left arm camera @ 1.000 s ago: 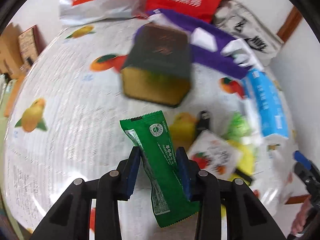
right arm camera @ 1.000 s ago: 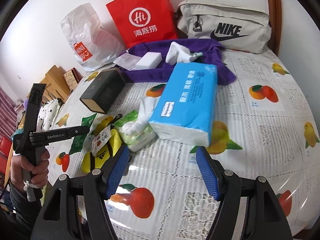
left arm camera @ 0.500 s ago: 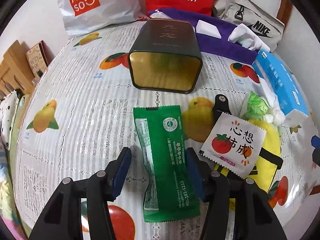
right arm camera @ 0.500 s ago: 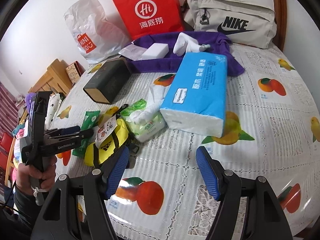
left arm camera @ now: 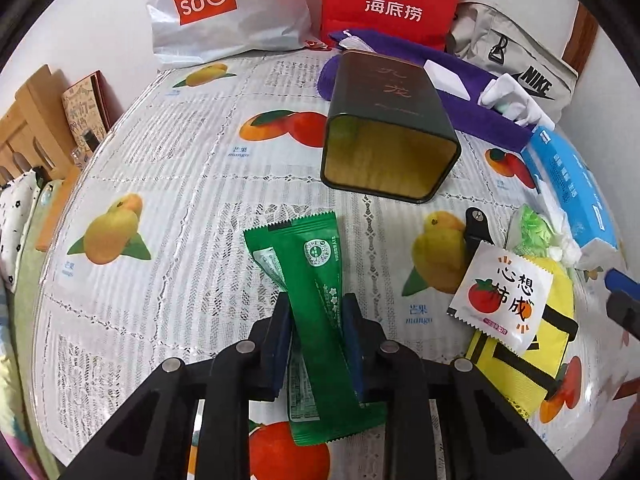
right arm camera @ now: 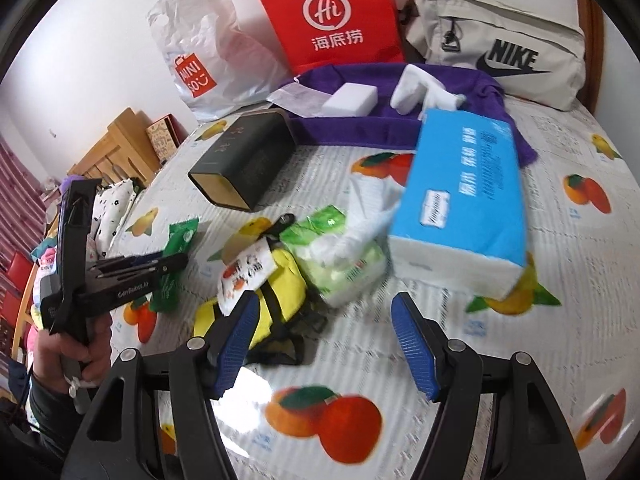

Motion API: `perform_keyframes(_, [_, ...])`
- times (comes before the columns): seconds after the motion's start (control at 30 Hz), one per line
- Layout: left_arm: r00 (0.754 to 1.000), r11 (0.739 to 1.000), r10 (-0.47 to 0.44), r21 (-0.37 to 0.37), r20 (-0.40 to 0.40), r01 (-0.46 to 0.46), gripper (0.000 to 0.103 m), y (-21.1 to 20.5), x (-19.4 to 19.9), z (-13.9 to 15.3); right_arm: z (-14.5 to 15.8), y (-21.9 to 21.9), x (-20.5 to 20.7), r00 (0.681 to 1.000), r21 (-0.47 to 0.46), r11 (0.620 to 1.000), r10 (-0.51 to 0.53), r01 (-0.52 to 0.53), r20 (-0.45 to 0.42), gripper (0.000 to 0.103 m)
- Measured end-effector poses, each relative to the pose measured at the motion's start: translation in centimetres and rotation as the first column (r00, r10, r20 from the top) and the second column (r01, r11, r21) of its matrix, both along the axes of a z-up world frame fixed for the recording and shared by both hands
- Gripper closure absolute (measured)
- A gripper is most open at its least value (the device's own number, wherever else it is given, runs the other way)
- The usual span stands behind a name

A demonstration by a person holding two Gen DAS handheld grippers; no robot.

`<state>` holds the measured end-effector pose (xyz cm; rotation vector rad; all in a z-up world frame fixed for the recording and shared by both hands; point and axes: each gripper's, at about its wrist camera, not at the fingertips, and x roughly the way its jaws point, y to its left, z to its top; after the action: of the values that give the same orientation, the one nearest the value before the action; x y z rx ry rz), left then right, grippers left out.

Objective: Organize soft objects
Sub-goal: 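Close the right tool on the white tissue-wrapped sock near the tissue pack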

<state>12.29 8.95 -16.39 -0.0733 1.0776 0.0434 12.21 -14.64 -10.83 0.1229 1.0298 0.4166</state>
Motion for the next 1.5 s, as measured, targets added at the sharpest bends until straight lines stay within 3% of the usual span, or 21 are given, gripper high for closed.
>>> perform_keyframes(0.1, [1.000,1.000,-0.004,-0.004,0.004,0.004,0.079,0.1,0.0,0.0,-0.1,1.0,0.8,1.000,0.003,1.000,0.016,-0.016,0.019,0.036])
perform_keyframes(0.33, [1.000,1.000,-0.008,-0.022,0.005,0.008,0.077,0.3,0.0,0.0,-1.1,2.8,2.5,0.998,-0.058,0.998,0.009,-0.005,0.059,0.052])
perform_keyframes(0.5, [1.000,1.000,-0.017,-0.019,0.010,0.017,0.075,0.1,0.1,-0.1,-2.1,3.4,2.8,0.997,-0.120,0.993,-0.008,0.018,0.077,0.053])
perform_keyframes(0.63, [1.000,1.000,-0.017,-0.018,0.010,0.017,0.075,0.0,0.1,-0.1,-2.7,3.4,3.1,0.996,-0.105,0.994,-0.025,0.034,0.083,0.056])
perform_keyframes(0.77, [1.000,1.000,-0.021,-0.014,0.010,0.021,0.074,-0.1,0.2,-0.2,-2.8,3.4,3.5,0.998,-0.076,0.997,-0.007,0.012,0.065,0.076])
perform_keyframes(1.1, [1.000,1.000,-0.020,-0.024,0.017,0.020,0.074,-0.1,0.3,-0.1,-1.1,2.8,2.4,0.996,-0.026,1.000,0.004,-0.002,0.085,0.077])
perform_keyframes(1.5, [1.000,1.000,-0.013,0.004,-0.006,0.013,0.074,-1.0,-0.7,0.1,0.5,-1.0,-3.3,0.997,-0.054,0.998,0.018,-0.014,0.072,0.077])
